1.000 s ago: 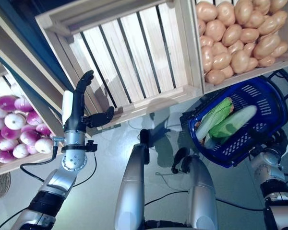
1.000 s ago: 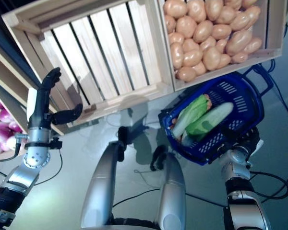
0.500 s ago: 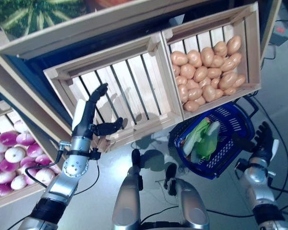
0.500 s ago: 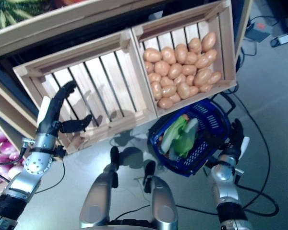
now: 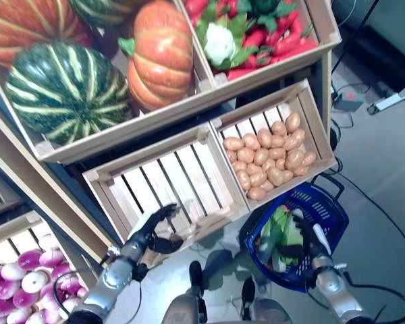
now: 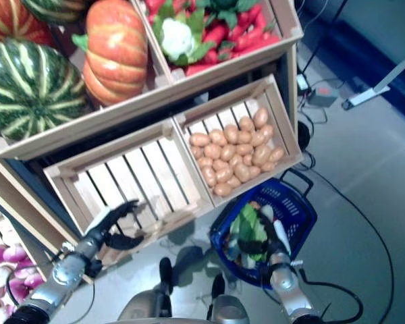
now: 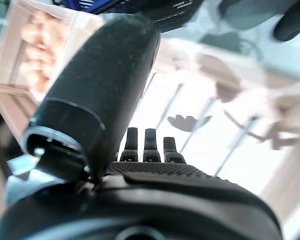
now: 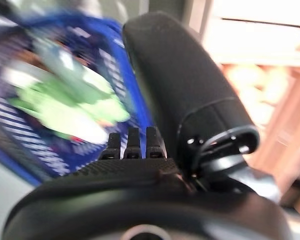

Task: Put vegetables into the basket

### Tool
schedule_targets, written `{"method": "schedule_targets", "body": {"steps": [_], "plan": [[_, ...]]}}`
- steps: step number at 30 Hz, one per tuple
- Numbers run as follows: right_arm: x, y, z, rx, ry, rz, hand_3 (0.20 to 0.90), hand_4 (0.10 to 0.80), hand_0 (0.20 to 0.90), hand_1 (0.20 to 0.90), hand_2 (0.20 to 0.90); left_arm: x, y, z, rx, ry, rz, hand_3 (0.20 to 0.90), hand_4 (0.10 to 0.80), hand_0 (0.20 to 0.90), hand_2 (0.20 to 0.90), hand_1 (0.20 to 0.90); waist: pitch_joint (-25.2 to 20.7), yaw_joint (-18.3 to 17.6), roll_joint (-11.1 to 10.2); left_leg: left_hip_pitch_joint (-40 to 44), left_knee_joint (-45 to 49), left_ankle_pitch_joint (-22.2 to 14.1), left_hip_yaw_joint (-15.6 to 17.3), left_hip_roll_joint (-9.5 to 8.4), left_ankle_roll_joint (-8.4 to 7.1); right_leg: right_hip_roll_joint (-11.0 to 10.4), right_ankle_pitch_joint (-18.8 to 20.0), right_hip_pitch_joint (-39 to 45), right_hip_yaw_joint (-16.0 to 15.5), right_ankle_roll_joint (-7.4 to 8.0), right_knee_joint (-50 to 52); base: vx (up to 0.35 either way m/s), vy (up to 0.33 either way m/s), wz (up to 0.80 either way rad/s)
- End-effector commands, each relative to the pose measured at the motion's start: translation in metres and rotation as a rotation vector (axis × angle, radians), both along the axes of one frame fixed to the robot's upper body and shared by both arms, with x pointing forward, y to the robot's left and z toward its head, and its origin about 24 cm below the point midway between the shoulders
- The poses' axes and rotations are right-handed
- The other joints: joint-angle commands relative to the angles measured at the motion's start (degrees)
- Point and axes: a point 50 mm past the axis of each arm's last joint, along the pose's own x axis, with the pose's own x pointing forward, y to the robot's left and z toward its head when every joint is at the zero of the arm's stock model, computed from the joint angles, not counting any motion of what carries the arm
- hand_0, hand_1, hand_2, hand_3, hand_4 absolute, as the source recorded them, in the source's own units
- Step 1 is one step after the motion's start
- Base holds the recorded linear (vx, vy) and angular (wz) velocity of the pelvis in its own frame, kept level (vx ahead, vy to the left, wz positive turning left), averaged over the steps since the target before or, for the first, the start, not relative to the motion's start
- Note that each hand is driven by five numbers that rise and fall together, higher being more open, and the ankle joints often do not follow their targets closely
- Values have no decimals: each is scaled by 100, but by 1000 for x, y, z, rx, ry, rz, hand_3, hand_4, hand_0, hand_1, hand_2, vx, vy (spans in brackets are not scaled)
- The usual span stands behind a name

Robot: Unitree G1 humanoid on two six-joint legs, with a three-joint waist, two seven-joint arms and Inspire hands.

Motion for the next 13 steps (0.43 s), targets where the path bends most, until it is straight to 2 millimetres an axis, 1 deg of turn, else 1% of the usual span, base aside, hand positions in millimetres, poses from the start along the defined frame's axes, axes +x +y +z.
{"method": "schedule_targets", "body": {"steps": [1,2,3,5,6,7,9,13], "plan": [[-22,-9,-14,-28,111,-9,900,800,900,900,900,7,-10,-3,-14,-40,-5,900,800,900,900,900,-426,-72,-57,119,315,-660,188,183,-329,-90,573,-438,-35,23,1,48,62,-7],[-37,-7,-29,-29,216,-23,900,800,900,900,900,2,-13,-16,2,11,5,900,800,900,900,900,-470,-79,-33,165,313,-679,198,177,-325,-110,580,-405,-29,27,-12,40,63,-8],[-42,-6,-33,-33,247,-27,900,800,900,900,900,0,-14,-20,9,27,9,900,800,900,900,900,-480,-82,-25,182,312,-686,199,176,-322,-114,577,-393,-24,29,-10,37,66,-10],[-60,-7,-46,-23,351,-91,900,800,900,900,900,-5,-15,-33,33,98,34,900,800,900,900,900,-515,-101,17,267,287,-719,209,168,-290,-117,543,-350,-13,24,22,30,47,-10],[-62,-7,-47,-20,362,-104,900,800,900,900,900,-5,-15,-35,36,111,37,900,800,900,900,900,-518,-104,24,279,286,-725,204,166,-285,-118,534,-344,-13,23,33,41,40,-10],[-67,-6,-50,-15,394,-133,900,800,900,900,900,-12,-15,-45,45,168,49,900,800,900,900,900,-546,-121,39,331,296,-753,204,160,-265,-118,511,-321,11,15,56,36,31,-10],[-71,-5,-53,-11,409,-163,900,800,900,900,900,-24,-15,-57,42,258,70,900,800,900,900,900,-598,-143,58,382,299,-773,205,157,-248,-128,508,-291,47,14,55,47,35,-4],[-74,-7,-55,-13,409,-206,900,800,900,900,900,-48,-10,-76,90,392,130,900,800,900,900,900,-656,-171,68,546,293,-846,206,148,-207,-141,485,-180,98,31,48,48,12,-7]]}}
